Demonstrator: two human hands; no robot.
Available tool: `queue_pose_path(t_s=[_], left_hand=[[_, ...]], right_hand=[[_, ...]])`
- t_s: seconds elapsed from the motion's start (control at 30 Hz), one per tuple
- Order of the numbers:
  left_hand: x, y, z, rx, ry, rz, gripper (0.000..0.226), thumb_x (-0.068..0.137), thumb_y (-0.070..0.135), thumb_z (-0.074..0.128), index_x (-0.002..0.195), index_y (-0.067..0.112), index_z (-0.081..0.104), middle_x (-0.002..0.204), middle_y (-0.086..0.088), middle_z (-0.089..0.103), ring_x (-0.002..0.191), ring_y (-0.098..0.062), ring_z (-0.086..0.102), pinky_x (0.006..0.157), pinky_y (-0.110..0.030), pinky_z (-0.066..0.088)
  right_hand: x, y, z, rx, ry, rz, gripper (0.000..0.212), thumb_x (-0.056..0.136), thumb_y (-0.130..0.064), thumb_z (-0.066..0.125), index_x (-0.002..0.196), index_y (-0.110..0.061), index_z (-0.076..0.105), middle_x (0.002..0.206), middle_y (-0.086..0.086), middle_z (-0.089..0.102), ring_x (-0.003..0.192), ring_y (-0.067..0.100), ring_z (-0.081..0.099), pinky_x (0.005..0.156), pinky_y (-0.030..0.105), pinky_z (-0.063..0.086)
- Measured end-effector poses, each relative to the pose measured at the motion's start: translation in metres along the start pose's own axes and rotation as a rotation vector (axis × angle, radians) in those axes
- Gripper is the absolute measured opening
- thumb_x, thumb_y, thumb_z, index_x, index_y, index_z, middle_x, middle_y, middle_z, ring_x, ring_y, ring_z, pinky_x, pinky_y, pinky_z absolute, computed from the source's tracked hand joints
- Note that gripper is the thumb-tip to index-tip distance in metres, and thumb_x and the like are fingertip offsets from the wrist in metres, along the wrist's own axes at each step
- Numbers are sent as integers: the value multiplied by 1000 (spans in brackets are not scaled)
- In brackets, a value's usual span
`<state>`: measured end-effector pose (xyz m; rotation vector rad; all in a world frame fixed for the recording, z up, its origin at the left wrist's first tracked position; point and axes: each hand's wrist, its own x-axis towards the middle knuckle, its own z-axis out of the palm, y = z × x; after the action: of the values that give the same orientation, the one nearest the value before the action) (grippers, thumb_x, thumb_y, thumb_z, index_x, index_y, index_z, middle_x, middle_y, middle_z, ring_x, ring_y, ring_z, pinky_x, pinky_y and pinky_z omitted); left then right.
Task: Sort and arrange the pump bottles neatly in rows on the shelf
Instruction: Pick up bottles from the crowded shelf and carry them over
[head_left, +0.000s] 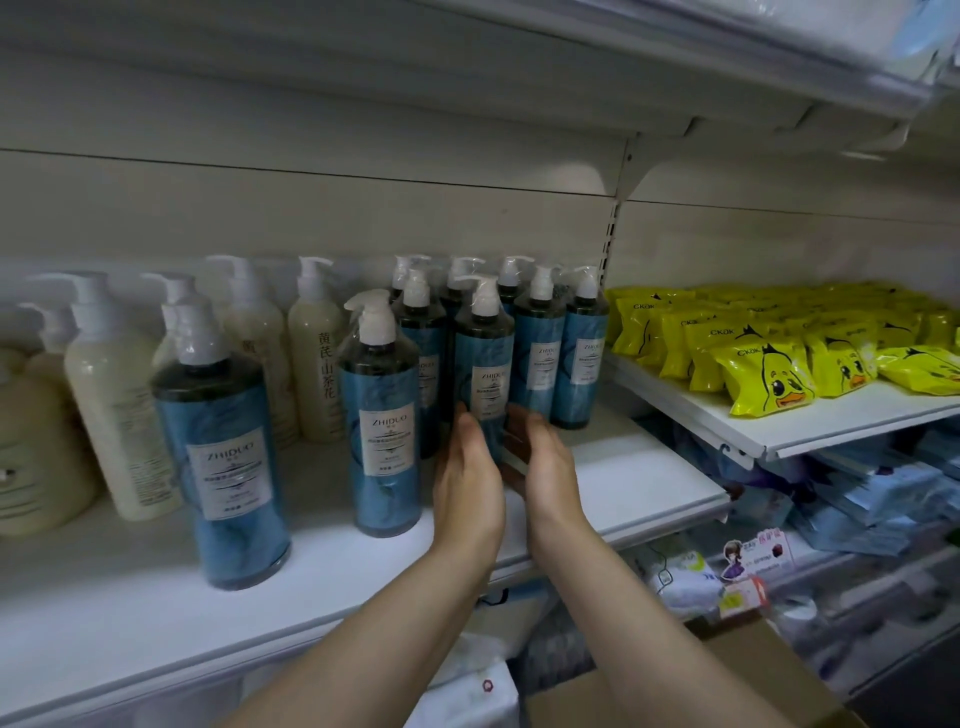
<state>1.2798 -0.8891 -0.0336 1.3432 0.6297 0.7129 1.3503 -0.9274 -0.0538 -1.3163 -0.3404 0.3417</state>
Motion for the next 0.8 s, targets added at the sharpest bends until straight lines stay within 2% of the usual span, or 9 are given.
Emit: queue_pose_path(t_s=[0.13,0.27,0.47,0.57,0.7,0.8], left_hand=[[-3,3,-3,-8,-30,-29,54,103,57,24,154,39,30,158,9,35,147,-12,29,121,-33,19],[-3,5,-2,24,-53,-37,53,103,57,23,154,40,29,158,9,35,147,-14,29,117,-31,20],[21,-2,4,63,-59,-8,56,103,57,22,155,37,28,158,5,36,146,-16,31,121,-34,21],[34,-6,8,76,-64,-5,57,102,59,22,154,36,30,157,4,38,145,-17,34,121,-36,23],[46,-10,11,113,-76,6,57,102,59,21,154,37,30,158,3,38,145,-18,34,121,-38,24],[52,-15,13,181,-79,43,56,102,60,19,154,42,26,160,5,32,148,-18,29,122,-41,22]], right_hand=[[-5,-3,0,51,-21,20,32,107,-40,37,117,-31,66,121,-1,71,117,17,64,110,42,46],[-4,-2,-1,18,-84,20,43,108,-43,33,138,-27,59,130,-5,67,124,12,60,115,41,40],[14,0,1,-7,-143,51,54,107,-52,21,148,-28,49,142,-5,59,134,13,51,121,44,31],[23,-1,3,-8,-165,45,55,108,-51,19,149,-27,45,138,-11,57,132,9,48,121,40,29],[34,-1,4,20,-182,43,50,109,-48,17,145,-31,46,129,-12,58,124,8,52,116,36,33],[44,3,2,32,-171,31,47,109,-46,20,144,-31,47,121,-14,61,108,1,57,99,26,42]])
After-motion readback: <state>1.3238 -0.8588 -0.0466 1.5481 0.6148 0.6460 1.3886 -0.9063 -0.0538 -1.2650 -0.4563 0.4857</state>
